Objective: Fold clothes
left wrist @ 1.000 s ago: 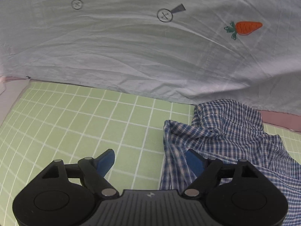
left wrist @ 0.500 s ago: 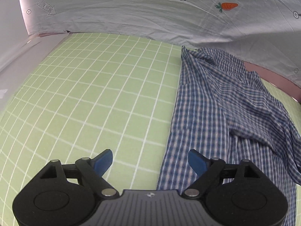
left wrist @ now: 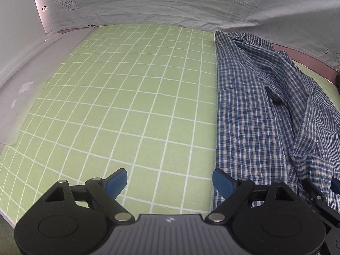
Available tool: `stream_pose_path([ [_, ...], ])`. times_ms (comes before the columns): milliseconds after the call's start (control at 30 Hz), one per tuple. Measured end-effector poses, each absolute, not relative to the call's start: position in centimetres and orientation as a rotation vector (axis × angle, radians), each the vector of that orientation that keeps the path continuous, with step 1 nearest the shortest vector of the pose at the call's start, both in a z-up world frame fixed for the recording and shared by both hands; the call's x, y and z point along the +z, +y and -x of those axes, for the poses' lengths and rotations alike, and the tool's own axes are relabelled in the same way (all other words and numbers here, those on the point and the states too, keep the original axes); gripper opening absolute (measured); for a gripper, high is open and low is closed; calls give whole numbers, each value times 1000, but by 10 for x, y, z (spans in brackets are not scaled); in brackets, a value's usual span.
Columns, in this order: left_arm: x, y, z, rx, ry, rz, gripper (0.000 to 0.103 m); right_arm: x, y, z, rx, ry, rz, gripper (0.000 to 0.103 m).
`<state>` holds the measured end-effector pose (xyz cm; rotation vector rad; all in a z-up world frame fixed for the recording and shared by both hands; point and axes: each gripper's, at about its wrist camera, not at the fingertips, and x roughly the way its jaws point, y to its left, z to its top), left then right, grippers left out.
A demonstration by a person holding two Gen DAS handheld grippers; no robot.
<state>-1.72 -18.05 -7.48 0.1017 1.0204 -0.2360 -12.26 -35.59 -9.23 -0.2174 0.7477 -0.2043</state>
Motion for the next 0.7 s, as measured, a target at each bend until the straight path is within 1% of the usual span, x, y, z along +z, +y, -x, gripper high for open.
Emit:
stream_pose_path([
  [67, -74, -181, 22, -232, 1015, -98, 88, -87, -357, 129, -225, 728, 174, 53],
  [100, -73, -182, 24, -231, 1013, -96, 88, -84, -358, 133, -236, 716, 152, 57],
  [167, -73, -185, 27, -231, 1008, -90, 88, -80, -370, 141, -284, 696, 120, 71],
  [200, -73, -188, 28, -232, 1007, -86, 88, -78, -377, 145, -309, 686, 104, 74],
  [267, -73, -196, 31, -237, 1004, -77, 88, -74, -390, 153, -360, 666, 73, 86],
  [300, -73, -202, 33, -241, 1004, -74, 88, -72, -397, 157, -386, 656, 57, 88],
  [367, -74, -213, 37, -252, 1002, -70, 88, -67, -410, 165, -436, 635, 26, 97],
  [433, -76, -226, 43, -269, 999, -76, 88, -63, -423, 174, -486, 613, -5, 99],
  [500, -77, -240, 48, -283, 996, -87, 88, -72, -436, 178, -520, 650, -24, 101],
  [533, -79, -247, 50, -289, 996, -94, 88, -76, -441, 181, -529, 662, -37, 103],
  [700, -87, -272, 56, -295, 1009, -127, 88, -95, -466, 194, -577, 721, -101, 103],
])
